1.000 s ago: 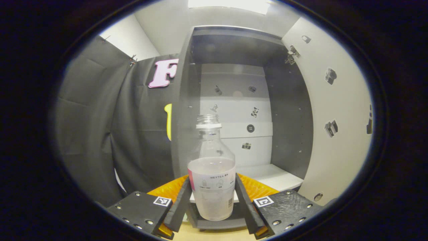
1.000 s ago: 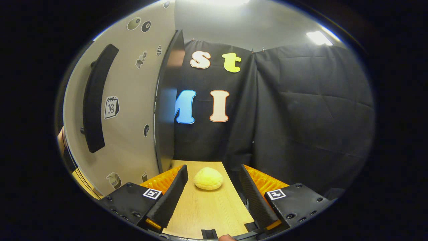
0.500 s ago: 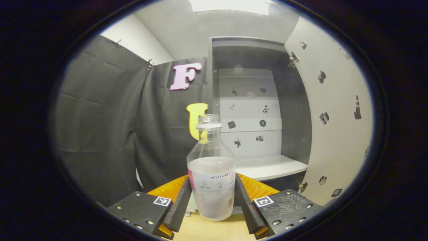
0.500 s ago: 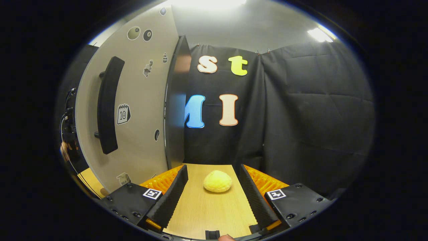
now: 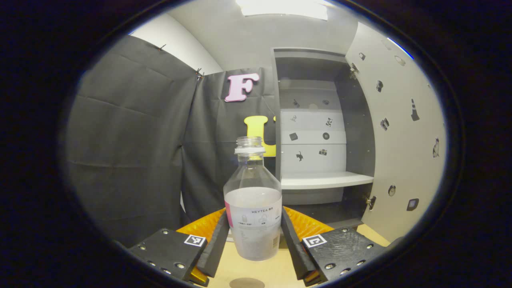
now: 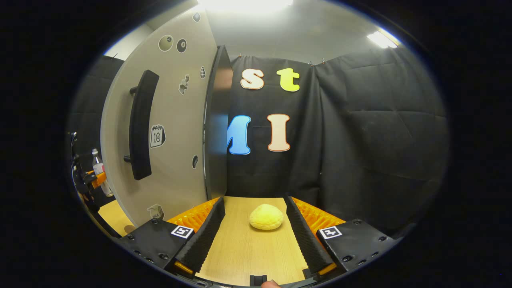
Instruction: Open the cabinet door with the right hand, grasp the bottle in the cabinet with the left hand and place it on the coaster, then close the cabinet door with the right hand.
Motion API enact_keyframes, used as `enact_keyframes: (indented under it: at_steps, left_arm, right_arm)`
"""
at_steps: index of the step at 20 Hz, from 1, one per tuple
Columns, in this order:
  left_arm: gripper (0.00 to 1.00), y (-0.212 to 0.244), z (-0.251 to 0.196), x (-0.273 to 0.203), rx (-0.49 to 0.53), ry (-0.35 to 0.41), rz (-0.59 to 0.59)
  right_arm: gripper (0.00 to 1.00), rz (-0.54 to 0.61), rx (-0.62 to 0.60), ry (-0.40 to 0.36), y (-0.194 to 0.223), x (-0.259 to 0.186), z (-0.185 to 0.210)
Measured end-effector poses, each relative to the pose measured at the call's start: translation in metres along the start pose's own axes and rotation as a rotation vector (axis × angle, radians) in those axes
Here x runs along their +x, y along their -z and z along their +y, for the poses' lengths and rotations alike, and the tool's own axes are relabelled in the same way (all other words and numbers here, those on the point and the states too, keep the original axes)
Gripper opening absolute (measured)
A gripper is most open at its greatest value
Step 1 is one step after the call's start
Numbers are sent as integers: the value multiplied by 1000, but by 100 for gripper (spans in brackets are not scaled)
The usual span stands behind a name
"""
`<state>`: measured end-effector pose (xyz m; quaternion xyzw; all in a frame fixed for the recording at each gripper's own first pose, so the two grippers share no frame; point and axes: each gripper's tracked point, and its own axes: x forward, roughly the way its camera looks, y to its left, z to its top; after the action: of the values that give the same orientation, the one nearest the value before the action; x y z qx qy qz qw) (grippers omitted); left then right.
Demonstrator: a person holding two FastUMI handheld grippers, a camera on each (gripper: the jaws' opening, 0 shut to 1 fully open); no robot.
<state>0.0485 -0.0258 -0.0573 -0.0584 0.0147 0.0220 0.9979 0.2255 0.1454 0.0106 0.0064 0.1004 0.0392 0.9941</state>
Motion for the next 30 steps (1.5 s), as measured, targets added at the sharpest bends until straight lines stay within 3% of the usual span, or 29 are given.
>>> enact_keyframes:
  at_steps: [9,20,22,23,29,30]
  left_arm:
    - [72,83,16,-20,-30,-24,64]
    - [70,190,23,-8,-34,-108,154]
    - [73,206,19,-2,-36,-124,183]
    - [73,216,20,-1,-29,-133,195]
    - [70,237,20,-2,-38,-167,220]
    - [76,240,21,-3,-30,-171,229]
  right_arm:
    - [98,28,66,-5,9,11,4]
    - [98,97,105,36,40,30,-15]
    - [93,114,112,38,46,33,-16]
    - [96,121,116,36,49,35,-16]
    - [96,140,103,37,54,43,-17]
    - [93,142,106,35,54,44,-16]
